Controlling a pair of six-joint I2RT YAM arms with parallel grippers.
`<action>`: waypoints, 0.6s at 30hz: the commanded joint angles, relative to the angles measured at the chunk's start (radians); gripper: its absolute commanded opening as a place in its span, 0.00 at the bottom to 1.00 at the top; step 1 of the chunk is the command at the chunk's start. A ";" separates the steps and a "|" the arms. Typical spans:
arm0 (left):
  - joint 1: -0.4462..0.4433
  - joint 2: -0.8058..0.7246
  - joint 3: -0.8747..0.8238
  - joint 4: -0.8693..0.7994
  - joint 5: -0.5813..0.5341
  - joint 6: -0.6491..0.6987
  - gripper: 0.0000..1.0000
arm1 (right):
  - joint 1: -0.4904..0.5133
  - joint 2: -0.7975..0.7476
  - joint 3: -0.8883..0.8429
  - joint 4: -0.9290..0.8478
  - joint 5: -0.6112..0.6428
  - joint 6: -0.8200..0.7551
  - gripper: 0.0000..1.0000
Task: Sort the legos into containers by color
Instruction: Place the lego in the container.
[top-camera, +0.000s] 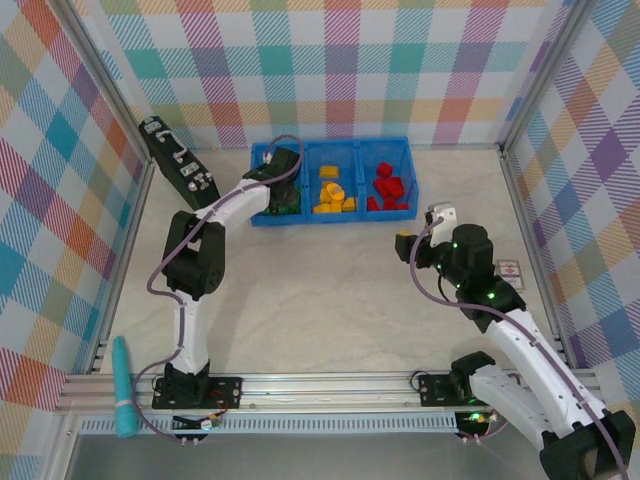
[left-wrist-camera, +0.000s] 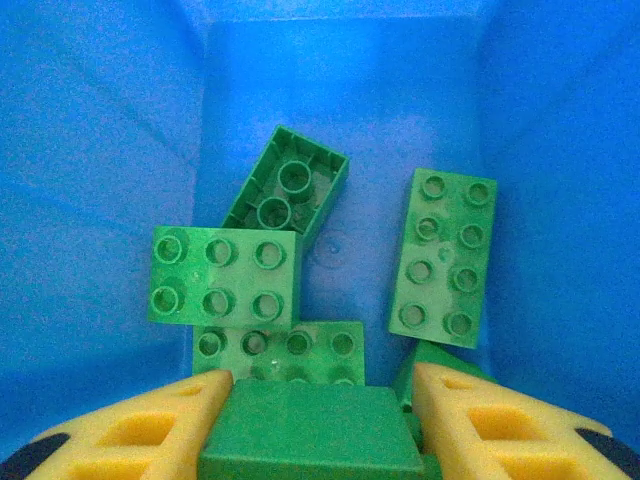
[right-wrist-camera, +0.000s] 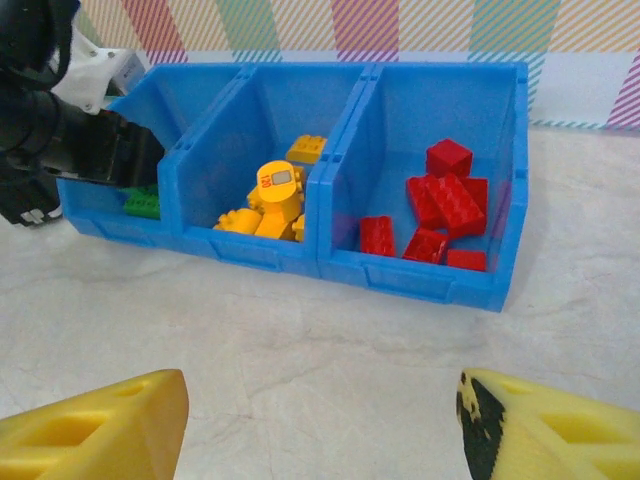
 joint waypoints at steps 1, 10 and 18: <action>0.006 0.004 0.043 -0.025 -0.020 -0.021 0.47 | 0.001 -0.019 -0.028 -0.041 -0.049 0.030 0.73; -0.015 -0.072 -0.021 0.001 0.005 0.009 0.70 | 0.001 -0.031 -0.043 -0.036 -0.040 0.045 0.88; -0.061 -0.285 0.008 -0.025 -0.023 0.106 0.71 | 0.000 0.015 0.018 -0.047 0.019 0.024 0.90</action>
